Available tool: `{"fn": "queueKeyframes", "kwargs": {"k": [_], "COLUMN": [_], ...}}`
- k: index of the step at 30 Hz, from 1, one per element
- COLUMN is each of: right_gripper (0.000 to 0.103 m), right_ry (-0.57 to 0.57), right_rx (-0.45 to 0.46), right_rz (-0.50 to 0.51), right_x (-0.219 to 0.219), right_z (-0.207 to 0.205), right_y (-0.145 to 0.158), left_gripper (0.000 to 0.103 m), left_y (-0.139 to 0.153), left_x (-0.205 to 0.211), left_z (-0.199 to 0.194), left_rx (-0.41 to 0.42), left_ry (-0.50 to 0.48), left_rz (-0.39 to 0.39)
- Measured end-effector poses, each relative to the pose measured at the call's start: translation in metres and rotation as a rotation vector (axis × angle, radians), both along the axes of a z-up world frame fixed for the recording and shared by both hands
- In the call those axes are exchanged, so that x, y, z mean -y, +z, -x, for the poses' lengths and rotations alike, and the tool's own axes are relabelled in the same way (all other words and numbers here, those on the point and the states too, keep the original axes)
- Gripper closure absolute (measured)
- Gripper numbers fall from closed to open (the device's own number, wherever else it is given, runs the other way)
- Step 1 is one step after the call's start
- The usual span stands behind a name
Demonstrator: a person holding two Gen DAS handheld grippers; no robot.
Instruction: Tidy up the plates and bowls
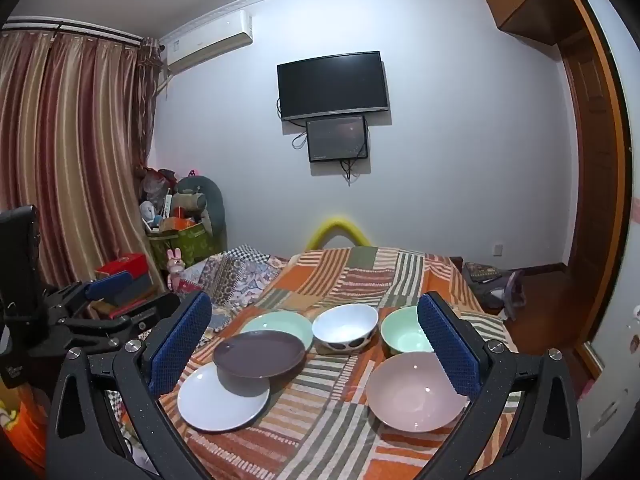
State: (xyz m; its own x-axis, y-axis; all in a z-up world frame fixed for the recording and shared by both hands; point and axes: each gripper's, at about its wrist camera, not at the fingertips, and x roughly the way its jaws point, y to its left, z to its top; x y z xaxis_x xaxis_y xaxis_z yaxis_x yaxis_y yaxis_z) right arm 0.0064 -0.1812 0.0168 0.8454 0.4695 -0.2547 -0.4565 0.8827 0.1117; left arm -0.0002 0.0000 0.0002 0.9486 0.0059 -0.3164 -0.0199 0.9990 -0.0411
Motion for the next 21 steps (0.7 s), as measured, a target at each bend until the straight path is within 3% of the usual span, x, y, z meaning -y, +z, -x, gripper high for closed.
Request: {"fn": "queueKeyframes", "kwargs": {"k": [21], "right_gripper": [0.000], "right_ry": [0.000], "right_rx": [0.012], "right_rz": [0.001], "right_x": [-0.001], "right_z": [0.000], "right_y": [0.002], "left_gripper": [0.000], "left_y": [0.002], "left_x": [0.009], "left_z": [-0.001], "left_rx": [0.049], "left_ry": [-0.005], "left_rz": [-0.019]}}
